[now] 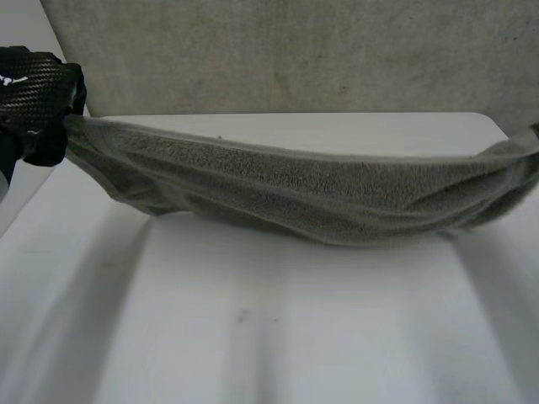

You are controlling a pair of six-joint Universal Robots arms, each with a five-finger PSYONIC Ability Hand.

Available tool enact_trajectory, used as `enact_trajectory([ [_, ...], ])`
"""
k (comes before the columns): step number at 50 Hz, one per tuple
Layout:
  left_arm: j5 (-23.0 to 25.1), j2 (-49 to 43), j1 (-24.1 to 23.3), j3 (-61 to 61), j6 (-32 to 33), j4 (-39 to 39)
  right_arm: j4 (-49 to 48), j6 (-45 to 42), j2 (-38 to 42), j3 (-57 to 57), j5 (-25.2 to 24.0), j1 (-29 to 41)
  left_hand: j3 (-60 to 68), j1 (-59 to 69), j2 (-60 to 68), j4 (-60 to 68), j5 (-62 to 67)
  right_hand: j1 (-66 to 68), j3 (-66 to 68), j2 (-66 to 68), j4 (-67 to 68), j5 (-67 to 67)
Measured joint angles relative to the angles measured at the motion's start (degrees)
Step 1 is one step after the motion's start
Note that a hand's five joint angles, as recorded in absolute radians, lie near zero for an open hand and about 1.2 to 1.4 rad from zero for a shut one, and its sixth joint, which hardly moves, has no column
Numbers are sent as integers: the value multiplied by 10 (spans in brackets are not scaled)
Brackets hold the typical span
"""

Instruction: Fold the laundry

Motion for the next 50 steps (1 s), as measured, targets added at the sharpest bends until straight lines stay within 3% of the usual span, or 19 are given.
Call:
enact_trajectory([
  [7, 10, -36, 29, -26, 0, -3, -1, -31, 23, 29, 9, 5, 0, 4, 0, 0, 0, 0, 0, 0, 0, 0],
  [13, 14, -147, 34, -32, 2, 10, -6, -76, 99, 63, 33, 24, 0, 4, 0, 0, 0, 0, 0, 0, 0, 0],
  [21, 10, -323, 12, 121, 3, 29, -51, -85, 215, -44, 143, 96, 0, 5, 0, 0, 0, 0, 0, 0, 0, 0],
  [24, 2, -387, 0, 265, -2, 38, -136, -61, 243, -139, 189, 128, 0, 5, 0, 0, 0, 0, 0, 0, 0, 0],
  [28, -6, -434, -10, 393, -14, 55, -270, -18, 241, -197, 210, 144, 1, 5, 0, 0, 0, 0, 0, 0, 0, 0],
  [34, -38, -409, -10, 531, -105, 174, -477, 48, 190, -173, 214, 150, 1, 5, 0, 0, 1, 0, 0, 0, 0, 0],
  [41, -47, -380, -5, 492, -140, 207, -506, 63, 168, -108, 203, 149, 1, 8, 0, 0, 3, 0, 2, 0, 0, 1],
  [50, -37, -380, 2, 253, -139, 240, -455, 64, 204, 9, 148, 149, 1, 8, 1, 0, 2, 0, 2, 0, 0, 1],
])
